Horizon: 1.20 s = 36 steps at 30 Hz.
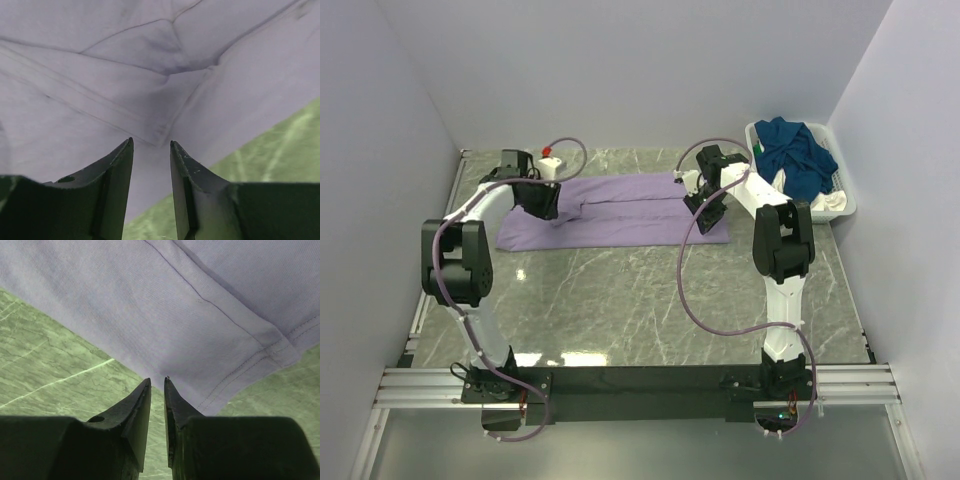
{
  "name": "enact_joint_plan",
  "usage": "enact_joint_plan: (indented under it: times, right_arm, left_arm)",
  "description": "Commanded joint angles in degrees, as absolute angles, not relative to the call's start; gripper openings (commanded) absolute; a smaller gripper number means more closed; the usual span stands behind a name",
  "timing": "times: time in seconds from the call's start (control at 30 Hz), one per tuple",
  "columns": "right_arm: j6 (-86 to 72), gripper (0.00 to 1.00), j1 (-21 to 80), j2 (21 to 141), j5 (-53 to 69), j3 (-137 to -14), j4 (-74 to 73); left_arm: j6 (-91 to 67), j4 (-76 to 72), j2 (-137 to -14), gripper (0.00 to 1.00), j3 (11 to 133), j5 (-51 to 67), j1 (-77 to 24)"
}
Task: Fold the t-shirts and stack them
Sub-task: Fold the tshirt
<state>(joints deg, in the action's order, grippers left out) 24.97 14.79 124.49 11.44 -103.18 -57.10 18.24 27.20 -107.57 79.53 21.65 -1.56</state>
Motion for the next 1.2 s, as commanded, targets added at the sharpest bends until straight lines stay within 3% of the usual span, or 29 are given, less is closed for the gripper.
enact_joint_plan:
  times: [0.0, 0.83, 1.03, 1.17]
  right_arm:
    - [25.1, 0.24, 14.4, 122.6, 11.6, -104.7, -57.1]
    - [25.4, 0.24, 14.0, 123.0, 11.3, -103.7, -56.4]
    - [25.5, 0.23, 13.8, 123.0, 11.3, -103.5, -56.5]
    - [25.5, 0.23, 13.7, 122.8, 11.3, -103.4, -56.3]
  left_arm:
    - [29.5, 26.8, -105.3, 0.41, 80.8, 11.1, -4.7]
    - [38.6, 34.7, -113.2, 0.45, 85.3, 7.6, -9.2]
    - [38.1, 34.3, -113.6, 0.35, 86.4, 7.6, -9.2]
    - [38.3, 34.8, -113.4, 0.2, 87.0, 7.8, -9.3]
